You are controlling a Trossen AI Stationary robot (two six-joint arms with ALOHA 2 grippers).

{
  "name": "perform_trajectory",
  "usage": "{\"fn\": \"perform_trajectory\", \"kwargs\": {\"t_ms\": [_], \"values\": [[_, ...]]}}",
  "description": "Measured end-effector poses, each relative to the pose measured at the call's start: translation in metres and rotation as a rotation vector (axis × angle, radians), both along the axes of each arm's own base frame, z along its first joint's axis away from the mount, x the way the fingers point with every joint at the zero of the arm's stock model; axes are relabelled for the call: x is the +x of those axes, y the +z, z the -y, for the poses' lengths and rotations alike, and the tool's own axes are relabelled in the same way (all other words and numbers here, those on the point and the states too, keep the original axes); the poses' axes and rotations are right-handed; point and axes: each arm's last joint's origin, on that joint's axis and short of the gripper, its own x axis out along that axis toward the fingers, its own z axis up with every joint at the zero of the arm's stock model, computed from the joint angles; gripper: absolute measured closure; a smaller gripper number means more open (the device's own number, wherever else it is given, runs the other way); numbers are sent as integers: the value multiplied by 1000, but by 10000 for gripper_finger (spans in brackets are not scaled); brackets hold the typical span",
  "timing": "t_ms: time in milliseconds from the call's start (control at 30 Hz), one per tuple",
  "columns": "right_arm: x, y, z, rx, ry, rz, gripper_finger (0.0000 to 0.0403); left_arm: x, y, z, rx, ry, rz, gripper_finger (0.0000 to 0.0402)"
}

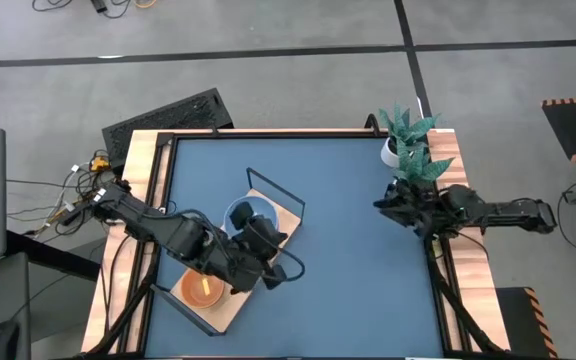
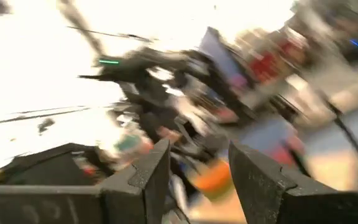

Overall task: Place and stack bowls onto a shelf
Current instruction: Return to Home Position

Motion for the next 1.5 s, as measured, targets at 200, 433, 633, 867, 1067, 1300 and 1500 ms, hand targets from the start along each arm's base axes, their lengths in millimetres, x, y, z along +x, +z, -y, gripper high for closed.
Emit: {"fn": "perform_trajectory", "kwargs": {"t_ms": [200,433,633,867,1067,1300,1500], "values": [[-8,16,-2,-129,27,193,214,-42,29,-28,-51,9,-31,401],[-8,16,-1,-122,31,196,214,-108,37,-55,-19,64,42,401],[-9,17,-2,-141,47,209,214,-157,-11,-68,-113,53,136,401],[-6,13,0,-191,3,160,214,-199,-77,-83,-226,-93,265,401],[-4,9,1,-149,16,103,214,-222,-111,-94,-245,-283,396,401],[-8,15,-2,-315,66,209,214,-242,-145,-103,-214,-458,574,401],[-10,15,-5,-432,160,250,214,-260,-162,-113,-194,-538,671,401]]}}
